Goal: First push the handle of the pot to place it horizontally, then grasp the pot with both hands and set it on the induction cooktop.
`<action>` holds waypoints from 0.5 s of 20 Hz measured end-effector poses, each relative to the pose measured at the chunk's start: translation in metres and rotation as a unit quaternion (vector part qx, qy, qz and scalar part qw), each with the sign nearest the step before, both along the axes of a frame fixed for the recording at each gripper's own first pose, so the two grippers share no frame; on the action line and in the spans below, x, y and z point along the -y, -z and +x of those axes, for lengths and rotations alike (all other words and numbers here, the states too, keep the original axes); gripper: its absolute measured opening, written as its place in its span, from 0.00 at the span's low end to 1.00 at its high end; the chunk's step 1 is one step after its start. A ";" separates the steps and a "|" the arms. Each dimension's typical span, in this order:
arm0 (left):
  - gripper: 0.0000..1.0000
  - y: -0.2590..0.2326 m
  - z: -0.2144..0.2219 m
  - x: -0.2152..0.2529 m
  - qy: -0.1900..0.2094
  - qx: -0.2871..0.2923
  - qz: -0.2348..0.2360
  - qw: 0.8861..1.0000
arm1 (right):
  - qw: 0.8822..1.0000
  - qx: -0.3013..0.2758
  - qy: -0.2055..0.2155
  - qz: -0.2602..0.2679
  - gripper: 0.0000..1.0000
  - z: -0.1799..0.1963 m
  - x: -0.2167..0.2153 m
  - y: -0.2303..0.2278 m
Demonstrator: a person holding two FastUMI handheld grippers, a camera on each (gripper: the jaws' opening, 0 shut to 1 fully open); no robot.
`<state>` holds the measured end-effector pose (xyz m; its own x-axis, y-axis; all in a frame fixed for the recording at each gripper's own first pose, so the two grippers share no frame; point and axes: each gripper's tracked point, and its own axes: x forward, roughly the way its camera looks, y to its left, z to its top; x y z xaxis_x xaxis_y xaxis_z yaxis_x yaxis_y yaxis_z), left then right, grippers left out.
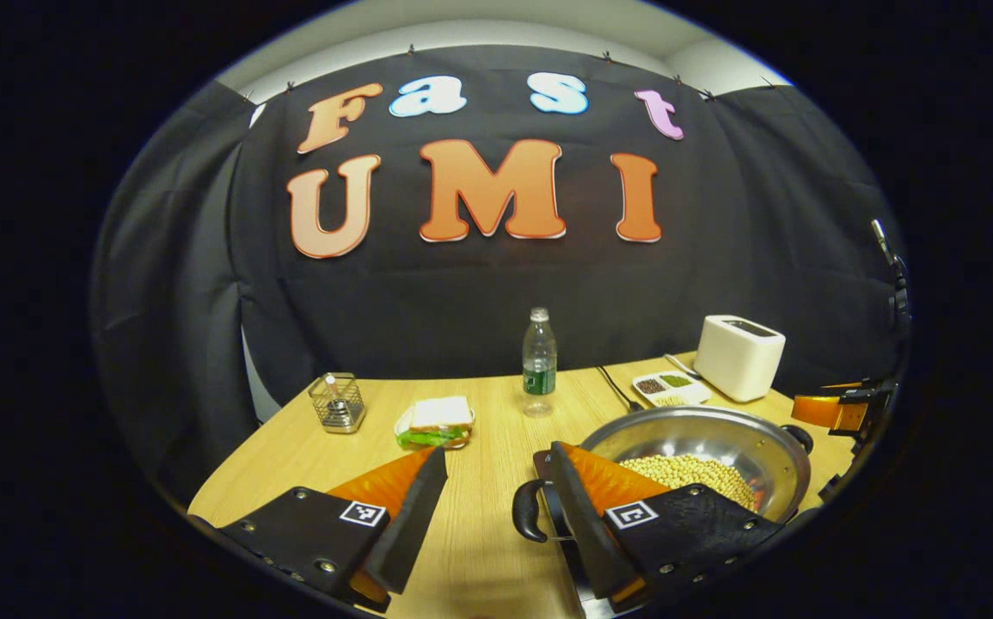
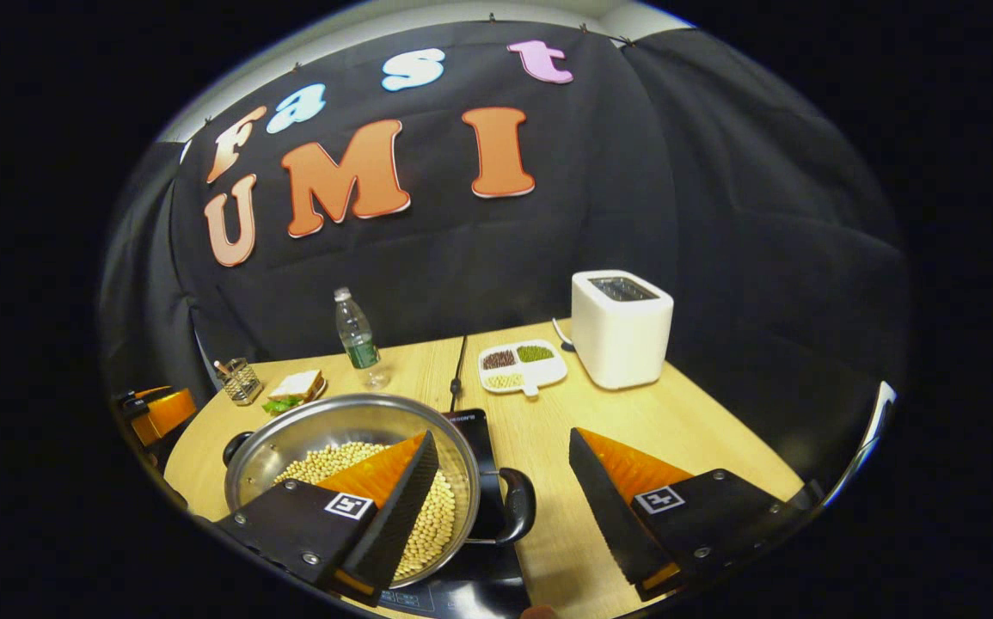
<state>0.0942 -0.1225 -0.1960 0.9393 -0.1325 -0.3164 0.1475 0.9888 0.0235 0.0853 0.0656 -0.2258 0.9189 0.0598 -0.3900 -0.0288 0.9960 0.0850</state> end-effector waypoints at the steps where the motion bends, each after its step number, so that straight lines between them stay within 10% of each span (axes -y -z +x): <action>1: 0.77 -0.017 -0.004 -0.006 -0.007 0.012 -0.005 1.000 | 1.000 0.019 -0.003 -0.007 0.95 -0.003 0.000 -0.021; 10: 0.77 -0.182 -0.051 -0.080 -0.029 0.103 -0.024 0.994 | 0.987 0.155 -0.031 0.001 0.95 -0.065 0.010 -0.202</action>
